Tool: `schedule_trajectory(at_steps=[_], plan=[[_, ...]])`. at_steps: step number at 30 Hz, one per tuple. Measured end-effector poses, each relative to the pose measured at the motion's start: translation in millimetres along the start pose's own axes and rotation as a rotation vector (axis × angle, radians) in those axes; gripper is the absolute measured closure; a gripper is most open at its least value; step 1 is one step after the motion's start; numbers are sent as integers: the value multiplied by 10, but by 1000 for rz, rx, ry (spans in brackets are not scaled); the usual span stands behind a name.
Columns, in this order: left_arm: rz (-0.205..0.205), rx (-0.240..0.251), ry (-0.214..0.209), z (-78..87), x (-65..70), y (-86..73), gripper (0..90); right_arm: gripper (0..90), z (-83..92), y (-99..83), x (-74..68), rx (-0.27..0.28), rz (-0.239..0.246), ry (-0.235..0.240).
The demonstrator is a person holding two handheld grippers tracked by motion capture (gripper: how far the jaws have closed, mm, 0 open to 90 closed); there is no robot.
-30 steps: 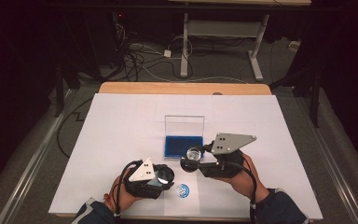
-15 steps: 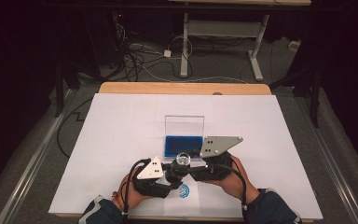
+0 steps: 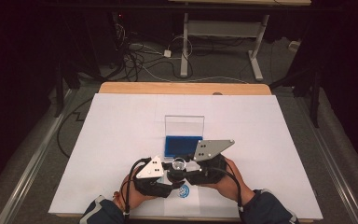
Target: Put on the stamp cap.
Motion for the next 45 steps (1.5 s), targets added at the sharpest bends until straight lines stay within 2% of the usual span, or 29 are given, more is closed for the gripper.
schedule_trajectory(at_steps=[18, 25, 41, 45], plan=[[-23, 29, -7, 19, 26, 27, 361, 563, -13, -31, 23, 16, -3, 12], [-20, 40, -6, 34, 23, 33, 361, 562, -9, -42, 29, 16, 2, 7], [-28, 29, 16, 25, 35, 18, 362, 563, -14, -86, 31, 5, 7, 6], [-36, 21, 19, 27, 34, 16, 362, 563, -8, -94, 40, 2, -9, 11]])
Point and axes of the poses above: each handheld gripper's, and its own axes: z roughly backward along the jaws, y roughly out of its top, x roughly to its right, the point moved 3 cm from there along -z, roughly forward along the jaws, and after that the axes turned 9 degrees about x, right-handed, at the moved point
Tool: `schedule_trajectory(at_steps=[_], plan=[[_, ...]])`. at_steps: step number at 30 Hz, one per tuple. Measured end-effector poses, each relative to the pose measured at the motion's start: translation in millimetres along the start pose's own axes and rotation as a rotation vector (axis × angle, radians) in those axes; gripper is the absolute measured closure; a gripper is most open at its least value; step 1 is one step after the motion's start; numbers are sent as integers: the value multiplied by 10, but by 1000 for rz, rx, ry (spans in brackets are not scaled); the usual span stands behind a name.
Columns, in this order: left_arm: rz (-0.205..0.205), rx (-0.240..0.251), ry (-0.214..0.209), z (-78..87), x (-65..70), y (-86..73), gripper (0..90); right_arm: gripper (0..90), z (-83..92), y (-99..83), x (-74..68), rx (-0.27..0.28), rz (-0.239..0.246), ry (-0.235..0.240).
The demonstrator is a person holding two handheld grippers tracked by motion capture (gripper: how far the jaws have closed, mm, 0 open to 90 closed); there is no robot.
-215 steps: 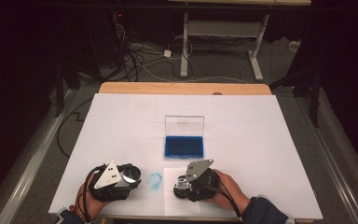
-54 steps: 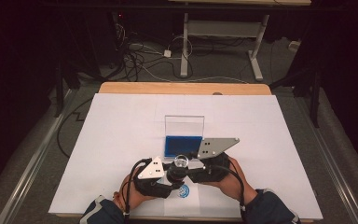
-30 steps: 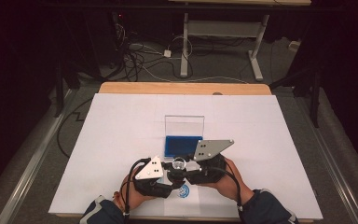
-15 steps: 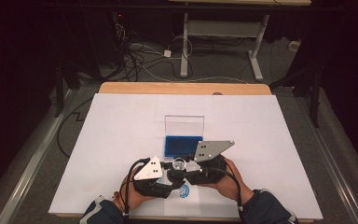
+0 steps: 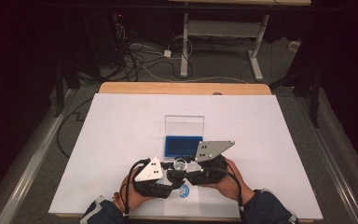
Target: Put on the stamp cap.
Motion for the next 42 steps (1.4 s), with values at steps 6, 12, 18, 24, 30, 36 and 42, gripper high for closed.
schedule_trajectory(at_steps=[6, 12, 18, 24, 30, 36, 42], plan=[[-19, -31, 4, -12, 9, -7, 363, 563, -9, -24, -4, -14, 10, 11], [-34, -57, 10, -23, 16, -19, 363, 564, -20, -49, 9, -36, 2, 24], [-56, -70, 12, -32, 36, -18, 364, 564, -33, -70, 10, -50, -9, 39], [-61, -82, 19, -40, 35, -28, 363, 564, -39, -87, 12, -52, -10, 38], [-59, -69, 21, -26, 41, -17, 363, 564, -41, -77, -31, -41, 25, 22], [-57, -65, 22, -17, 39, -8, 362, 565, -36, -71, -56, -32, 41, 10], [-46, -65, 14, -21, 38, -12, 362, 565, -48, -78, -79, -31, 51, -2]])
Point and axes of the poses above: each handheld gripper's, and its own axes: z roughly backward along the jaws, y roughly out of its top, x roughly to its right, the point moved 3 cm from there along -z, roughly forward along the jaws, and after that the axes turned 9 degrees about x, right-handed, at the moved point
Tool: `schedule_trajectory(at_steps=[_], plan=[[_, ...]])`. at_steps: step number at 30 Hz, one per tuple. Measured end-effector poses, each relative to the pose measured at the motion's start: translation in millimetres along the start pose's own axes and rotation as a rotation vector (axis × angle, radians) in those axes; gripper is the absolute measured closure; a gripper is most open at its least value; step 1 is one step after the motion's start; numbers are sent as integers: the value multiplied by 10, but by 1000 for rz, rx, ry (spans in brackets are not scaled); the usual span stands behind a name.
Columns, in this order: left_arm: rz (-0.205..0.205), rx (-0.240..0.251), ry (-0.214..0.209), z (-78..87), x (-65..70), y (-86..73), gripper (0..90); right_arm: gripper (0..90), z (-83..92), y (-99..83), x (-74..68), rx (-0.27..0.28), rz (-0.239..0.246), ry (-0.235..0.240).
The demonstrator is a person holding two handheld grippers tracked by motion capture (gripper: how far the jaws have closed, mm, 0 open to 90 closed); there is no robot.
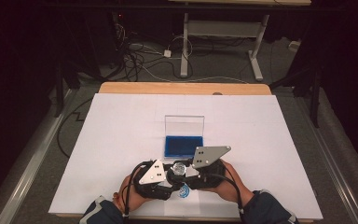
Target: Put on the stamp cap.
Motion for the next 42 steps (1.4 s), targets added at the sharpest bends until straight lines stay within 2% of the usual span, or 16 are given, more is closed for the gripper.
schedule_trajectory(at_steps=[11, 13, 17, 24, 42], plan=[[10, 13, -4, 30, -11, 16, 361, 566, 18, -2, 1, 16, -1, -4], [3, 5, -1, 34, -13, 21, 361, 565, 22, 0, 5, 15, 0, -4], [15, 1, -8, 33, -14, 14, 360, 566, 16, -6, 0, 17, 2, -8], [29, -22, -33, -6, -5, -19, 359, 566, -20, -29, -32, -8, 26, -6], [15, -26, -21, -57, 0, -84, 353, 564, -59, -72, -20, -27, 11, -1]])
Point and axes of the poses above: each handheld gripper's, and its own axes: z roughly backward along the jaws, y roughly out of its top, x roughly to its right, the point moved 3 cm from there along -z, roughly forward along the jaws, and after that the axes turned 9 degrees about x, right-handed, at the moved point
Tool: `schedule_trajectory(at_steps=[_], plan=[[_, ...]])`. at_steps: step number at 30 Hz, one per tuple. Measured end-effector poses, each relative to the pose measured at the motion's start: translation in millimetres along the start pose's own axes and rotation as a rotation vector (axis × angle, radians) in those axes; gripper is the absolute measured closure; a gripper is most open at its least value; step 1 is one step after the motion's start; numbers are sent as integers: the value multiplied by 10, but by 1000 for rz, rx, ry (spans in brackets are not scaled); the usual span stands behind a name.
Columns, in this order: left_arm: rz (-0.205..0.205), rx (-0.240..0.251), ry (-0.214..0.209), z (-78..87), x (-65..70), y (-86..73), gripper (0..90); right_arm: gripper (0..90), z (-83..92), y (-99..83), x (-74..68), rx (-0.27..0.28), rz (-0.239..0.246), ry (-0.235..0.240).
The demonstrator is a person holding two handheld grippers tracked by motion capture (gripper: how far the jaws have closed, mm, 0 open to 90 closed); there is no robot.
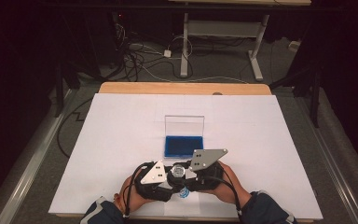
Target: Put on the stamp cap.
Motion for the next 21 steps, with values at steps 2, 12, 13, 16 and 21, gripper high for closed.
schedule_trajectory(at_steps=[2, 12, 13, 16, 21], plan=[[4, 5, -3, 1, 2, 1, 353, 564, 3, 2, 0, 3, -1, -5], [14, 44, -3, 64, 5, 38, 358, 566, 48, 8, 19, 44, -25, 8], [19, 44, -11, 64, 11, 44, 358, 567, 54, 11, 12, 46, -21, 11], [16, 39, -6, 61, 27, 55, 359, 568, 60, 12, -11, 43, -8, 12], [21, 45, -11, 75, 43, 85, 359, 568, 73, 37, -42, 68, -1, 5]])
Point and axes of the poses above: each handheld gripper's, and its own axes: z roughly backward along the jaws, y roughly out of its top, x roughly to its right, the point moved 3 cm from there along -z, roughly forward along the jaws, and after that the axes turned 9 degrees about x, right-handed, at the moved point
